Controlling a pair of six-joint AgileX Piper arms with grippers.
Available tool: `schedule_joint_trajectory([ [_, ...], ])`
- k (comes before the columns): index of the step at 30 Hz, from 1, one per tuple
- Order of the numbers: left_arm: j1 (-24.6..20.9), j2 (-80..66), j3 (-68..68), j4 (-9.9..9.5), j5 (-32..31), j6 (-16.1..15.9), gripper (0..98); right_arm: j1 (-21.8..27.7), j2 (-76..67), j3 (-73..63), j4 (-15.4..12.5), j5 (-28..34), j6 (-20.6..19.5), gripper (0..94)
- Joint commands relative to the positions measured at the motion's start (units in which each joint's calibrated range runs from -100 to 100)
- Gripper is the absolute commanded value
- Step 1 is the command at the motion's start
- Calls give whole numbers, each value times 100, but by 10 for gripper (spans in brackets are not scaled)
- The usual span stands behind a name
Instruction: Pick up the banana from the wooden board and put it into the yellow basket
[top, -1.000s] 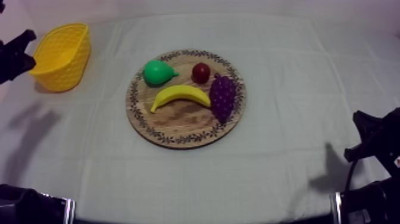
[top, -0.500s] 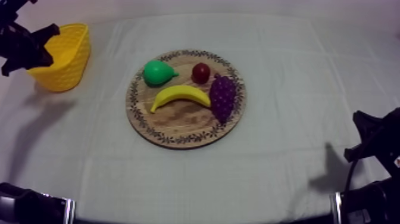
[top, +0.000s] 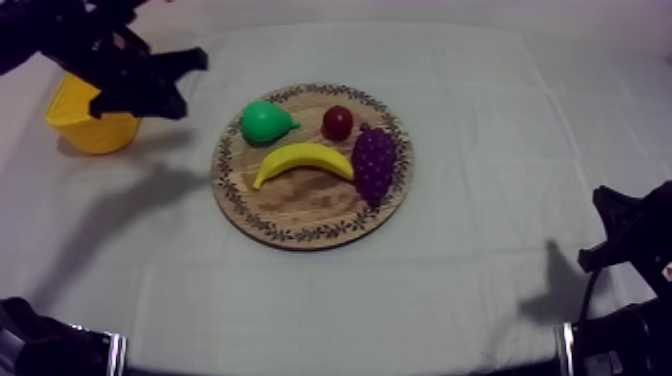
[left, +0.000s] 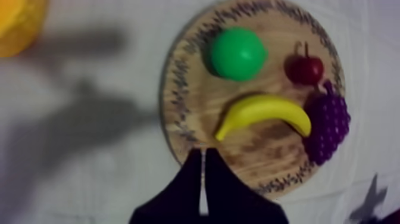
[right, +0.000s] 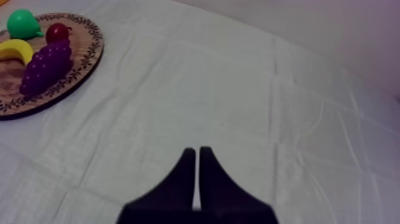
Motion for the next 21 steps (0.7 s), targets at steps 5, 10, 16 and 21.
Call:
schedule_joint_trajectory([
  [5, 670, 711, -372, 167, -126, -29, 0, -2, -1, 4, 0, 0, -2, 4],
  [10, 827, 1206, -671, 364, -278, -223, 0, -2, -1, 4, 0, 0, -2, 4],
  [16, 884, 1603, -894, 562, -520, -526, 0, -2, -1, 4, 0, 0, -2, 4],
  [21, 921, 1774, -1177, 570, -455, -1031, 0, -2, -1, 4, 0, 0, -2, 4],
])
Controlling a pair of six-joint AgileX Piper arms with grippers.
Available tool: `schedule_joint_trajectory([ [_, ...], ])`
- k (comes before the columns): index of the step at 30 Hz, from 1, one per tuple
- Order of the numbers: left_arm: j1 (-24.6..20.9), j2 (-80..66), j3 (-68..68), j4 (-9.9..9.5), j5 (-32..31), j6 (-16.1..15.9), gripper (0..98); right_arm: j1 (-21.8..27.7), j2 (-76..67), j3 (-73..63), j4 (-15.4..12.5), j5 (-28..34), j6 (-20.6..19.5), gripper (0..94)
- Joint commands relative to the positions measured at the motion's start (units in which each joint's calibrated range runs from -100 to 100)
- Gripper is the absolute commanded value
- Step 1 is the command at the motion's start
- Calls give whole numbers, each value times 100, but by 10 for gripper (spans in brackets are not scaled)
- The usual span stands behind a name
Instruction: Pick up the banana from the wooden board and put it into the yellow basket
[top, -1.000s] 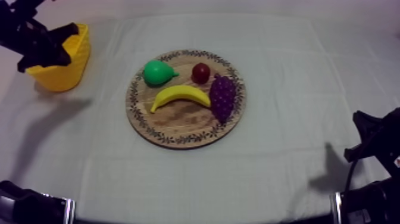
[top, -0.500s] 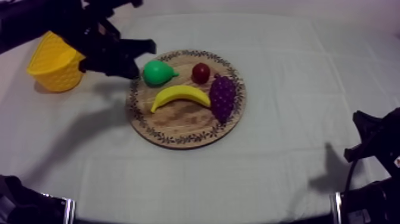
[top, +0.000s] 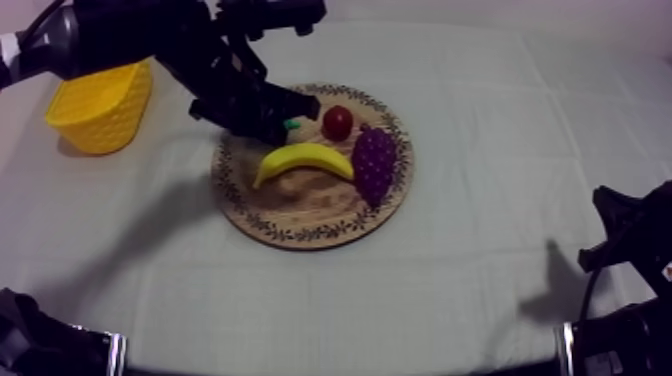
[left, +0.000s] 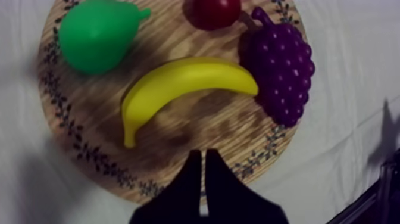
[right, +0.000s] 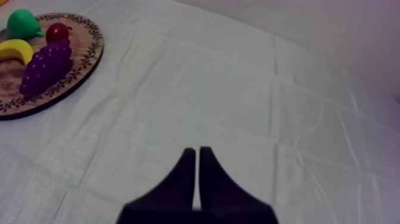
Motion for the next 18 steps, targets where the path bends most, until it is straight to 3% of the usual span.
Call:
schedule_joint_trajectory([
  [1, 13, 38, -144, -34, 137, -501, 0, -2, -1, 4, 0, 0, -2, 4],
  [7, 71, 169, -442, -293, 597, -1798, 0, -2, -1, 4, 0, 0, 0, 4],
  [11, 151, 260, -486, -582, 956, -2435, 0, -2, -1, 4, 0, 0, -1, 4],
  [14, 235, 316, -457, -834, 1141, -2748, 6, -2, -1, 4, 0, 0, -1, 4],
  [18, 325, 341, -447, -1116, 1212, -2905, 41, -2, -1, 4, 0, 0, 0, 4],
])
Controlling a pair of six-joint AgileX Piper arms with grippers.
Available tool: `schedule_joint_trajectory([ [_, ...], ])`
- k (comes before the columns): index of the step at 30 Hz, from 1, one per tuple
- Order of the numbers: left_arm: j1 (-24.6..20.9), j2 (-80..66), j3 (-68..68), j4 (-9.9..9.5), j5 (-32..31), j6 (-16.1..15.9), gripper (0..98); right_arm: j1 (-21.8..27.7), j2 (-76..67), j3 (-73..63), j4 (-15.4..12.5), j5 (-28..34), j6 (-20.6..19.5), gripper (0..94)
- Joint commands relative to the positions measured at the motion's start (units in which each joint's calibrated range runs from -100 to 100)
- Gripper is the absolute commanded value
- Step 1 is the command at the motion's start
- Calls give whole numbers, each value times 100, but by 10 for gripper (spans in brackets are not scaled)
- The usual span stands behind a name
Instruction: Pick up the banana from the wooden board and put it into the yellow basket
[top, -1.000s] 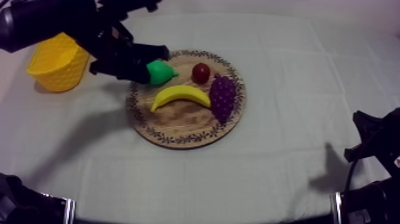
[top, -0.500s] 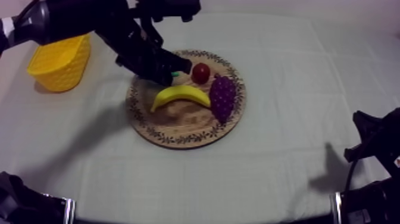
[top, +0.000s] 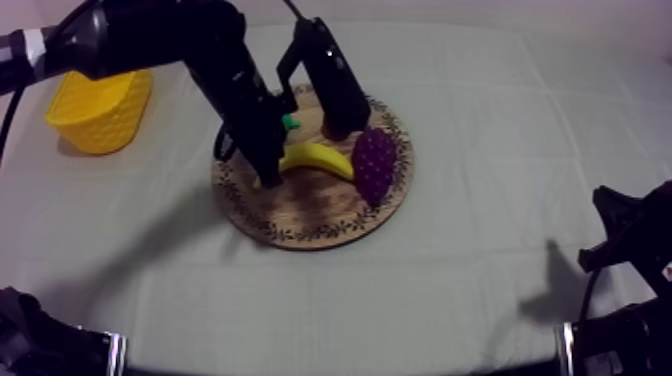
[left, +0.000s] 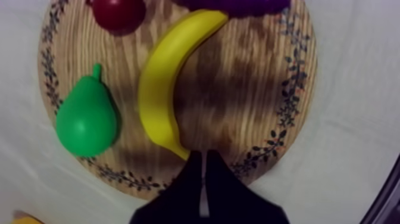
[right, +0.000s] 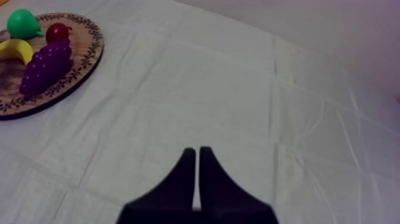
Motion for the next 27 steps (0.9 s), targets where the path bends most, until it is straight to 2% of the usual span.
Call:
schedule_joint_trajectory([
  [1, 26, -18, -6, -124, 8, -300, 57, -2, -1, 4, 0, 0, -1, 4],
  [5, 53, -79, 47, -230, -105, -260, 155, -2, -1, 4, 0, 0, 0, 4],
  [12, -26, -31, 232, -290, -525, -57, 322, -2, -1, 4, 0, 0, 0, 4],
  [19, -100, 213, 296, -417, -755, 129, 545, -5, -1, 4, 0, 0, 0, 4],
  [23, -131, 456, 150, -478, -703, 126, 638, -9, -1, 4, 0, 0, 1, 4],
  [27, -154, 774, -111, -494, -558, 111, 685, -10, -1, 4, 0, 0, 1, 4],
])
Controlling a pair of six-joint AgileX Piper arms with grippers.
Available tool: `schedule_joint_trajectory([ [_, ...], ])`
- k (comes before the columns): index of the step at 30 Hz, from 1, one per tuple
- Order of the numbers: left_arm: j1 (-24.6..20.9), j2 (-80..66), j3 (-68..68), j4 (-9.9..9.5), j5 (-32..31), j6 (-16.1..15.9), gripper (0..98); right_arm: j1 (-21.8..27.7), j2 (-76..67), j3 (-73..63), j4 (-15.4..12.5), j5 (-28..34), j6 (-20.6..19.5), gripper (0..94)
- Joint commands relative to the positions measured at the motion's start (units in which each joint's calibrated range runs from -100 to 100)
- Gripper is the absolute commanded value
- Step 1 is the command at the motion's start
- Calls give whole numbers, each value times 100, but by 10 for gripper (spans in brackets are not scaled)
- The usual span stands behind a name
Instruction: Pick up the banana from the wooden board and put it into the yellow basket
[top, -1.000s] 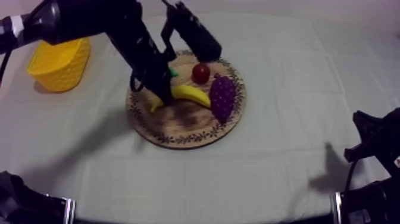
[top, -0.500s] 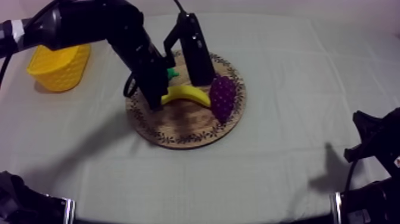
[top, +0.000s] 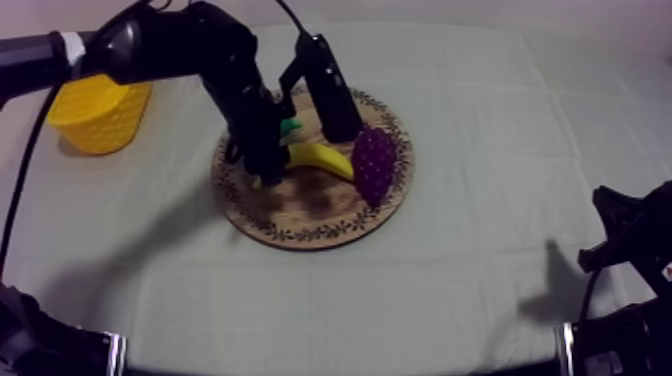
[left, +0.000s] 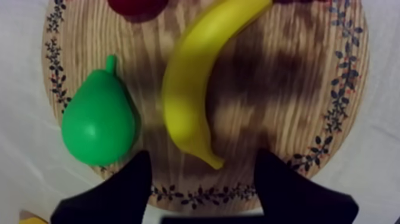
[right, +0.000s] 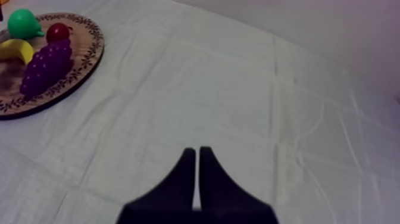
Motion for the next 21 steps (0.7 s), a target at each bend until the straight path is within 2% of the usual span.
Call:
schedule_joint_trajectory([
  [1, -12, 196, -157, 5, 87, -10, 693, 2, -1, 4, 0, -1, 2, 4],
  [16, -65, 1648, -1698, 156, 635, -241, 700, 2, -1, 4, 0, -1, 0, 4],
  [21, -71, 1882, -1901, 155, 658, -236, 647, 2, -1, 4, 0, -1, -1, 4],
])
